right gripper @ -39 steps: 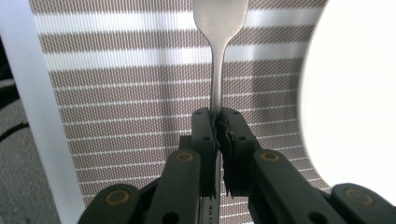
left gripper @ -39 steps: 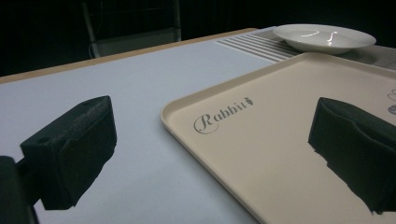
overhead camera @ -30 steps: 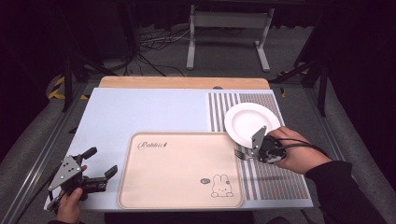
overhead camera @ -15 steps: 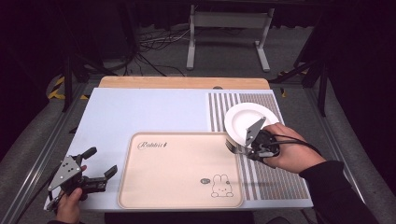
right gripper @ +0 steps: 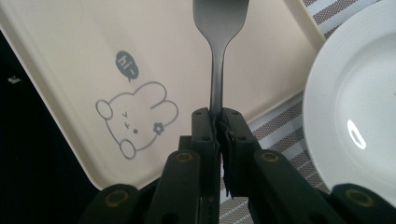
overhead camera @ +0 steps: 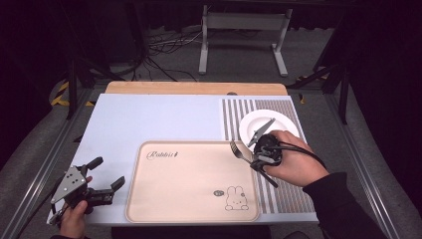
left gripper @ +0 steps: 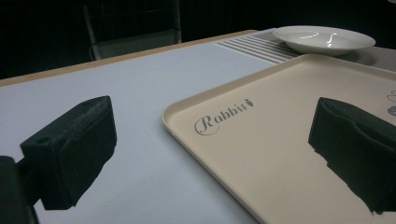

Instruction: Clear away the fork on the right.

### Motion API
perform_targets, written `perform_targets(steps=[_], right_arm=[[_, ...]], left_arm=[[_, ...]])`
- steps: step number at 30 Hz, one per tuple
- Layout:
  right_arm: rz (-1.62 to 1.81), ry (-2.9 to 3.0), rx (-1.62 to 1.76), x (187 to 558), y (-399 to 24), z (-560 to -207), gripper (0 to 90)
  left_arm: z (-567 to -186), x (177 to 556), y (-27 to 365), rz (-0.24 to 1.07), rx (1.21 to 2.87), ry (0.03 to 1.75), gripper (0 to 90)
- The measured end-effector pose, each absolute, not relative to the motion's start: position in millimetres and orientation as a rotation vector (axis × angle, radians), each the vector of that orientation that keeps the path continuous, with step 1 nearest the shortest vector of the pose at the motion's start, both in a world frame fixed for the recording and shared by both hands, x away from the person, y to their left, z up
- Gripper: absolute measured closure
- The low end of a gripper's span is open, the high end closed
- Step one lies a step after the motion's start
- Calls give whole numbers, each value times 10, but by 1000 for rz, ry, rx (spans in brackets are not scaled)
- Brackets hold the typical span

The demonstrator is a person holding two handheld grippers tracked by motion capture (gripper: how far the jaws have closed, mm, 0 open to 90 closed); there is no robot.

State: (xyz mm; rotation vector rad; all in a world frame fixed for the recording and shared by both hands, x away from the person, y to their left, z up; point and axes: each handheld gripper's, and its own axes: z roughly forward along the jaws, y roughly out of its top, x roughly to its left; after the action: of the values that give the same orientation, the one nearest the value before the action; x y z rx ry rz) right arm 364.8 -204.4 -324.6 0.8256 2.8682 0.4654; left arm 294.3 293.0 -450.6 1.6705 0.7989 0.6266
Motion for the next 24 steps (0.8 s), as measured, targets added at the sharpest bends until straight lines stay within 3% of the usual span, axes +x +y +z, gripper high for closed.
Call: perform_targets(steps=[24], right_arm=[[488, 2755, 1237, 3652, -1668, -3449, 848]], left_arm=[[-4501, 2943, 2931, 629, 1670, 795, 18]])
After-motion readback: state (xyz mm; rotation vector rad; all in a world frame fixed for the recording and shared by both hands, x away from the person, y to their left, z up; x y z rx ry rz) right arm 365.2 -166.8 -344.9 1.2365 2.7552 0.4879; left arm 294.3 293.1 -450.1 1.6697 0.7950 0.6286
